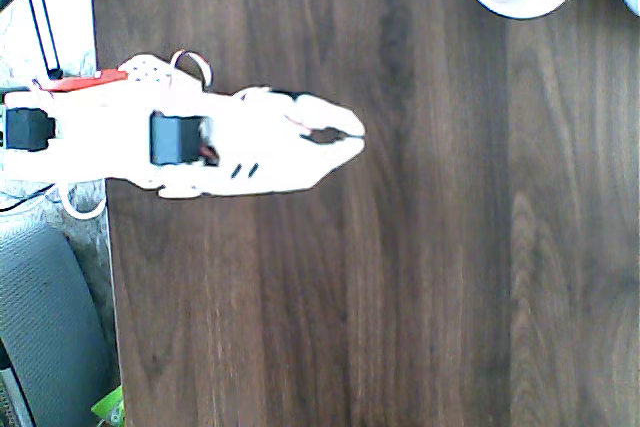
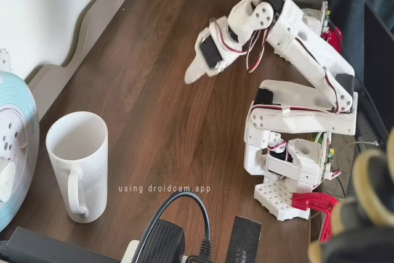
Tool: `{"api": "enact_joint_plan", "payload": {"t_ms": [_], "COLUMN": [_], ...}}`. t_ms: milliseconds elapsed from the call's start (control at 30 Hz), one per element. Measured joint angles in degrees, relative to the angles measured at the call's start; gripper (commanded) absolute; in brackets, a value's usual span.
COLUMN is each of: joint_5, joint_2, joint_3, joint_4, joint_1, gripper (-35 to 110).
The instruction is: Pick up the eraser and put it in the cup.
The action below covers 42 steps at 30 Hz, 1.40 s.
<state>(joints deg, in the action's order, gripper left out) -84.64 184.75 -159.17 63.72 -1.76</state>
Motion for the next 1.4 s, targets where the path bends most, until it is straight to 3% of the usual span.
{"api": "enact_joint_plan", "payload": {"t_ms": [600,967,1400], "joint_5": [-1.8,3.1,3.5], "joint_2": [1.8,1.9,1.9], "joint_3": [-14.5,-14.6,-14.6], "joint_4": [5.8,5.8,5.8], "joint_1": [9.2,2.3,2.3], "gripper": [1,3,3]}}
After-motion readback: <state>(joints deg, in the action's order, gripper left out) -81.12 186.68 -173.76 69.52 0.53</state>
